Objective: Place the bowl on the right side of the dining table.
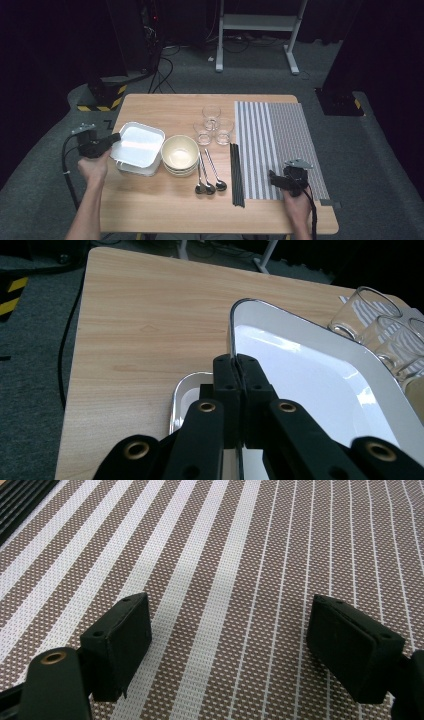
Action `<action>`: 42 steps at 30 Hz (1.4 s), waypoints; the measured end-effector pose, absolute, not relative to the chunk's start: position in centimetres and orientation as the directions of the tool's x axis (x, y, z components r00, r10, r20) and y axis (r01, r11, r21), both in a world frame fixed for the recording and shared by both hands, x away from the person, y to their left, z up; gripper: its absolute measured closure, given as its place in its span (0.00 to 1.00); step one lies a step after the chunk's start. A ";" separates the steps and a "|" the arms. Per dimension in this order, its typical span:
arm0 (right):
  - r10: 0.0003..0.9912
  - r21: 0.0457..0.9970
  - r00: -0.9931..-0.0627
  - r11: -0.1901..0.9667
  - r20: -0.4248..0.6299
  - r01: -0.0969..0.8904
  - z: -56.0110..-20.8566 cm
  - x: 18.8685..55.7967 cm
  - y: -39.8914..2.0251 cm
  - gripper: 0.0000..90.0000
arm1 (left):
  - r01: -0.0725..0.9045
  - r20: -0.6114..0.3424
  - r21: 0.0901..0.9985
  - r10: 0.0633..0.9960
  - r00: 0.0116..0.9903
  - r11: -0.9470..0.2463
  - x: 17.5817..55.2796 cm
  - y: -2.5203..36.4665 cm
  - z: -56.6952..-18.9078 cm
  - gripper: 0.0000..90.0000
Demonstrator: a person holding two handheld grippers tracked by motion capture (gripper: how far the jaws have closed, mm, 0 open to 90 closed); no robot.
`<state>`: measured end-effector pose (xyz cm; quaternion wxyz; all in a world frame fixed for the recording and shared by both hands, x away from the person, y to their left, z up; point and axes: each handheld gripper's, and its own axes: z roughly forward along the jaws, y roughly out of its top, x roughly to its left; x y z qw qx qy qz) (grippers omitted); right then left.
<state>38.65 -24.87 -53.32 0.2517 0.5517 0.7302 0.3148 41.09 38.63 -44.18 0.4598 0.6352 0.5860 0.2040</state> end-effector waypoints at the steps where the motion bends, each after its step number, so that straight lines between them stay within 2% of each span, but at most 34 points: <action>1: 0.964 0.737 -0.265 0.193 -0.020 0.647 -53.3 38.6 -24.9 0.20 | 0.557 -0.276 0.824 0.933 0.232 0.105 41.1 38.6 -44.0 0.98; 23: 0.964 0.737 -0.265 0.193 -0.020 0.647 -53.3 38.6 -24.9 0.20 | 0.550 -0.316 0.825 0.914 0.255 0.132 41.1 38.6 -42.4 0.98; 42: 0.964 0.737 -0.265 0.193 -0.020 0.647 -53.3 38.6 -24.9 0.20 | 0.540 -0.306 0.834 0.906 0.293 0.107 41.4 37.4 -41.0 0.98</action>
